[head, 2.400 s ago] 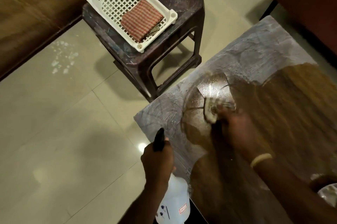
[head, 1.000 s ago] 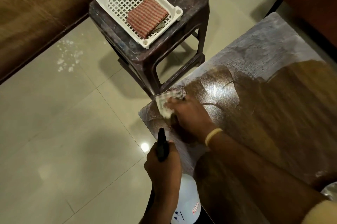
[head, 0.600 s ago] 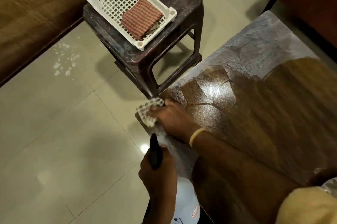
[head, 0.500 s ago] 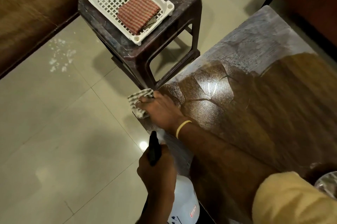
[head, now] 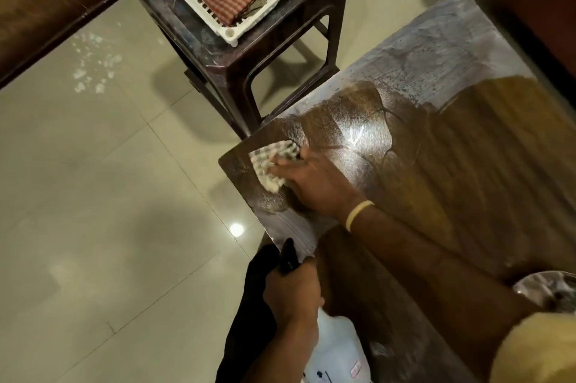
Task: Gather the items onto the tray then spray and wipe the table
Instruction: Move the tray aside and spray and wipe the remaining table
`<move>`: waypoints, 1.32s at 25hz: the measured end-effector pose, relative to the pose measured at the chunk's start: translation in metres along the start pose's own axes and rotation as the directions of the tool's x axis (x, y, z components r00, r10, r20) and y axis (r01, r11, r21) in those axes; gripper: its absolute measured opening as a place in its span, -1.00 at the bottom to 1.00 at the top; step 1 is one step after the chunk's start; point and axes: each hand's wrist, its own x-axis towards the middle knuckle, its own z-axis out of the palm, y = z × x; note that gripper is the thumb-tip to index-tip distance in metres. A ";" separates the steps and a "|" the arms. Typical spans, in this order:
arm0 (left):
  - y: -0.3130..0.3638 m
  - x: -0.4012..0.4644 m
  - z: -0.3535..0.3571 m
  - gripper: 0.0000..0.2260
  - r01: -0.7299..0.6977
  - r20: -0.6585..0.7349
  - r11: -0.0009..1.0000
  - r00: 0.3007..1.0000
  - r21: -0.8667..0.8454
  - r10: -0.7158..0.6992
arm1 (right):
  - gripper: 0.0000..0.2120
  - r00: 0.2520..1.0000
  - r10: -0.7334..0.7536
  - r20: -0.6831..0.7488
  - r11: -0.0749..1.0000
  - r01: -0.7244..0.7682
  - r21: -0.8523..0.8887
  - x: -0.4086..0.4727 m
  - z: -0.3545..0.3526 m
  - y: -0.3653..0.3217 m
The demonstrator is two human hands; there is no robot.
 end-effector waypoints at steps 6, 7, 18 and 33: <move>-0.016 -0.009 -0.009 -0.92 0.014 0.023 0.997 1.000 -0.082 -0.013 | -0.61 0.990 -0.051 0.132 0.999 0.048 0.020 -0.107 -0.013 0.036; -0.019 -0.014 -0.009 -0.92 -0.032 -0.002 0.996 0.999 -0.078 0.032 | -0.61 0.994 0.025 0.109 0.999 -0.029 0.039 -0.097 -0.004 0.033; -0.036 -0.026 -0.010 -0.92 -0.208 -0.067 0.978 0.975 0.034 0.209 | -0.58 0.994 0.106 0.037 0.989 -0.109 0.096 -0.158 0.019 0.012; -0.044 -0.034 -0.015 -0.90 -0.754 0.149 0.581 0.641 0.307 0.753 | -0.69 0.987 0.150 -0.060 0.989 -0.148 0.024 -0.142 0.031 -0.018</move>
